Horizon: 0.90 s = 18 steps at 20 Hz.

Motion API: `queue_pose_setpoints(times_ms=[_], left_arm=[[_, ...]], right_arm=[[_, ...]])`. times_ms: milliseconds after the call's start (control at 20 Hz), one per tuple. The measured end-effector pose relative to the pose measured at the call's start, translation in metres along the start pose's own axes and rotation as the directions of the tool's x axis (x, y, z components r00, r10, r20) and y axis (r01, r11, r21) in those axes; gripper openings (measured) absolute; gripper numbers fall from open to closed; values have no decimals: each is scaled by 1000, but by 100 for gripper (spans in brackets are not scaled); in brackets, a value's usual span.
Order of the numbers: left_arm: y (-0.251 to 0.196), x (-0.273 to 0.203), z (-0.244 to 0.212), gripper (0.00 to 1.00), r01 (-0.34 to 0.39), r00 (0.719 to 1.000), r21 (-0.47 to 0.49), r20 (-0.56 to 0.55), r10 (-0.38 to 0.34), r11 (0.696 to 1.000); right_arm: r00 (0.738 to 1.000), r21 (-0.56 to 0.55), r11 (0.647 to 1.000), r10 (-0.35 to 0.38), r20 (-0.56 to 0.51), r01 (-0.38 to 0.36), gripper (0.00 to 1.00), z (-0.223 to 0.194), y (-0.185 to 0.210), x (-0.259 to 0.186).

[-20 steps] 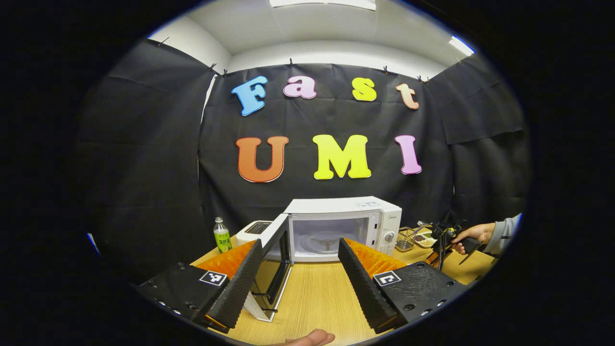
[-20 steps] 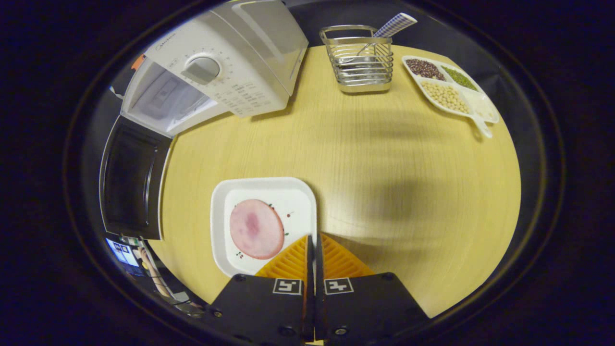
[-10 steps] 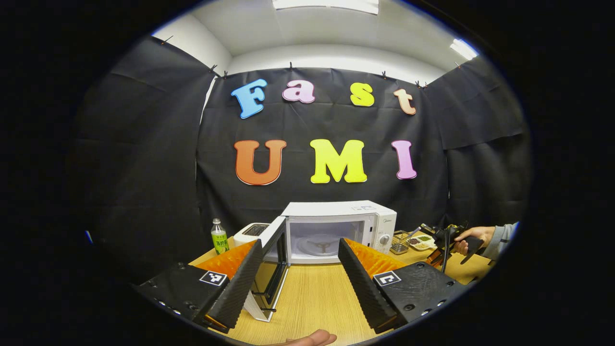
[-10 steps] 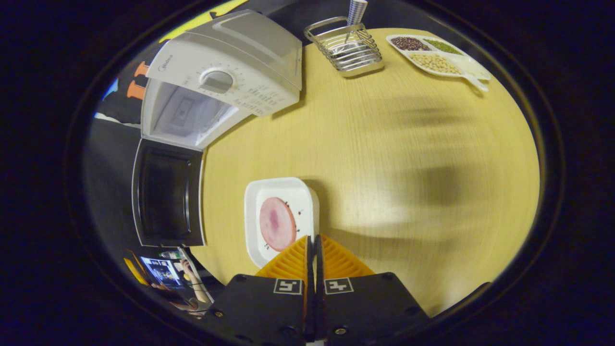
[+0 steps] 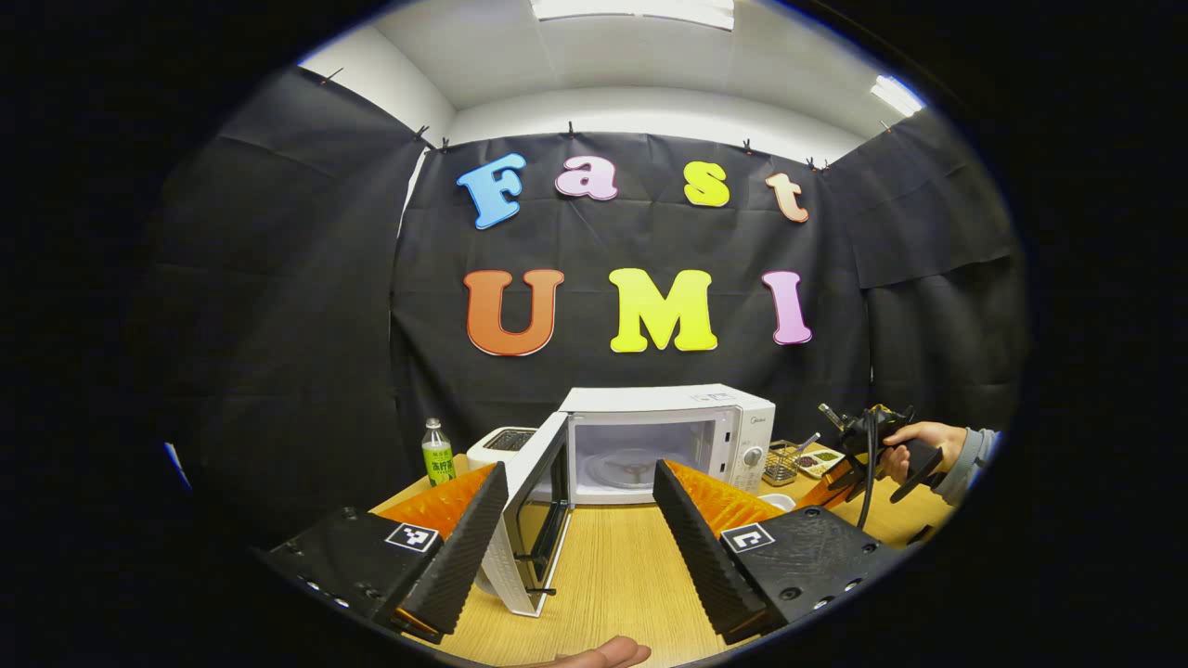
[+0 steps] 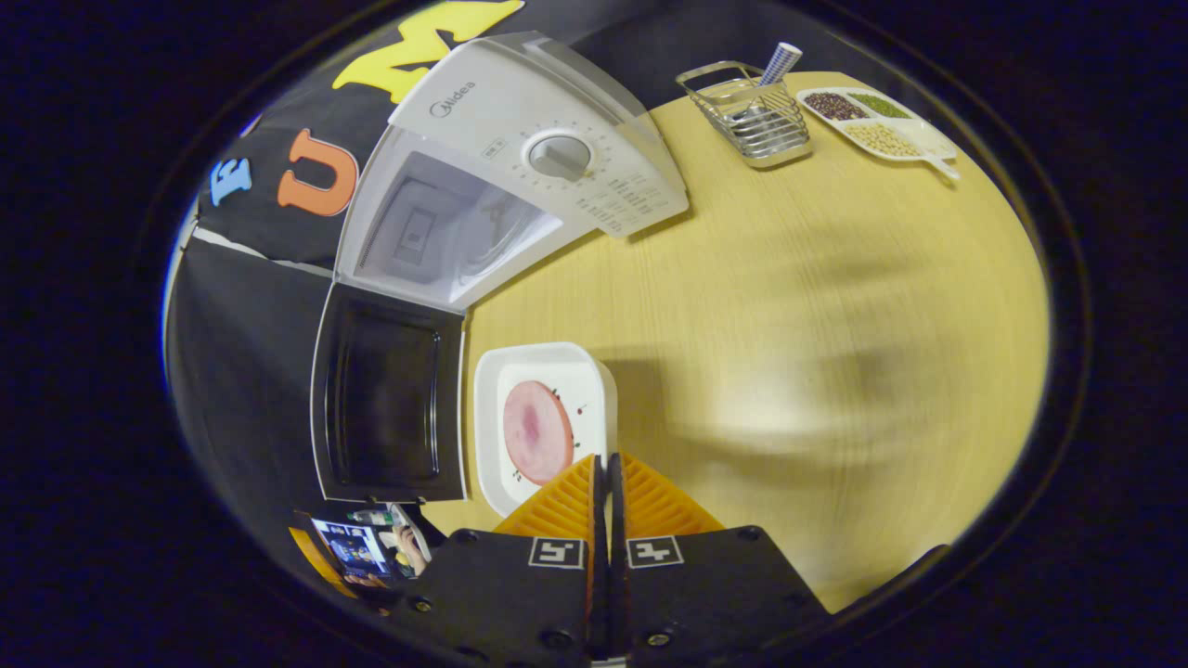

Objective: Open the microwave oven with the left hand, put the food in, and close the microwave oven.

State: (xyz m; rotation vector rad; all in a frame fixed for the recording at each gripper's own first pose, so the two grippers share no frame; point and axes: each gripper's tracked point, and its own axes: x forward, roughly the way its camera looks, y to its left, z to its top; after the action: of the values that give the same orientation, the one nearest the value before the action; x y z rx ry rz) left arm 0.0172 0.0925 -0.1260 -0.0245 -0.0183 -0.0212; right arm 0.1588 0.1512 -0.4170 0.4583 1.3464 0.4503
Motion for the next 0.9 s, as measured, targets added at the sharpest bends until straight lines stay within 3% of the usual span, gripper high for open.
queue_pose_setpoints(times_ms=[200, 400, 600, 750, 900], left_arm=[[16, -6, -6, 95, -25, 1000, 8, -5, 25, 1000], [29, -9, -11, 95, -46, 999, 17, -4, 47, 999], [32, -6, -22, 95, -41, 999, 37, -14, 41, 999], [40, -7, -25, 94, -70, 998, 79, 4, 70, 994], [38, -6, -30, 94, -58, 998, 72, 7, 58, 996]], right_arm=[[997, 94, 995, 30, 77, -38, 4, 7, 37, 32], [965, 262, 949, 115, 237, -177, 4, 39, 76, 60], [894, 385, 895, 35, 447, -227, 4, 76, 92, 75], [840, 470, 825, 12, 543, -315, 4, 99, 110, 88], [817, 489, 793, 20, 577, -364, 4, 121, 126, 108]])
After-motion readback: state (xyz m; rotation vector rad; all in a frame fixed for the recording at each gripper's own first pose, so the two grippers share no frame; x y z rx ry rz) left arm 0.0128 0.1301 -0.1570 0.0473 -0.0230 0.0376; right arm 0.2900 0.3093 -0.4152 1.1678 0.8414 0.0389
